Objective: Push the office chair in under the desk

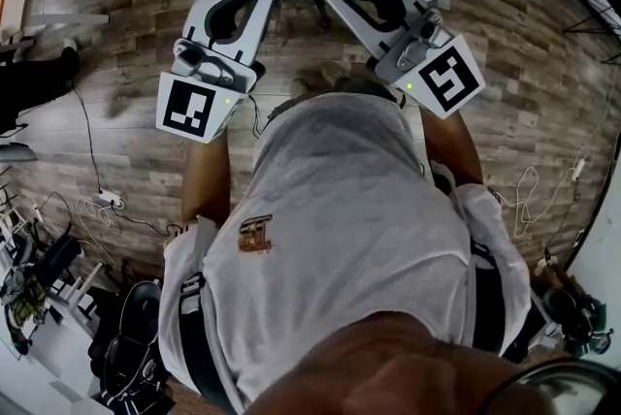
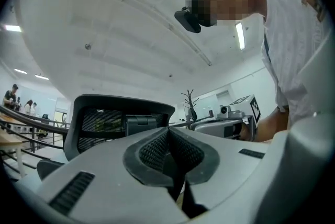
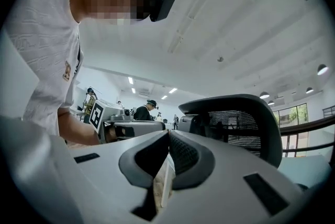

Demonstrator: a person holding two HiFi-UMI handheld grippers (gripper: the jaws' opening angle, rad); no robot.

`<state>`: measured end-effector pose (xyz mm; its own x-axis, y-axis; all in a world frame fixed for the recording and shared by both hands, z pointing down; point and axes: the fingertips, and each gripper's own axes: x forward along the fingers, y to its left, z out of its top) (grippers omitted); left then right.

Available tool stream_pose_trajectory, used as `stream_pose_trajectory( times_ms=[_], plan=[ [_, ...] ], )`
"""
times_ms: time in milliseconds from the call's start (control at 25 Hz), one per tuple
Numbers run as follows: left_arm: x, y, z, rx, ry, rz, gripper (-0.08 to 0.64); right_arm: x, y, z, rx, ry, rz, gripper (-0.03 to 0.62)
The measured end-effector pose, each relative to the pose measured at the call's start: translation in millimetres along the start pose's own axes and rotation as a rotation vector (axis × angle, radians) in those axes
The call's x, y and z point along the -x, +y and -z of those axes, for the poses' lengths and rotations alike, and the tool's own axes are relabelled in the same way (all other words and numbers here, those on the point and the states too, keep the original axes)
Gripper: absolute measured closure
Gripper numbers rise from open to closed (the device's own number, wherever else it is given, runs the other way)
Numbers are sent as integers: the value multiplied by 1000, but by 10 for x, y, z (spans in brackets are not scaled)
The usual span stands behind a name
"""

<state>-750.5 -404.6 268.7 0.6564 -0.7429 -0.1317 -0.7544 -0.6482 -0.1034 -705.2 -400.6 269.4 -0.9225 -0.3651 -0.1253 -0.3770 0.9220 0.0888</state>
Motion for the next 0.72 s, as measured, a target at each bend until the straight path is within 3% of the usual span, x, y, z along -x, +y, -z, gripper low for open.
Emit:
stream_pose_trajectory(
  times_ms=[720],
  plan=[
    [-46, -188, 126, 7, 29, 26, 541, 90, 70, 98, -26, -9, 2, 560]
  ],
)
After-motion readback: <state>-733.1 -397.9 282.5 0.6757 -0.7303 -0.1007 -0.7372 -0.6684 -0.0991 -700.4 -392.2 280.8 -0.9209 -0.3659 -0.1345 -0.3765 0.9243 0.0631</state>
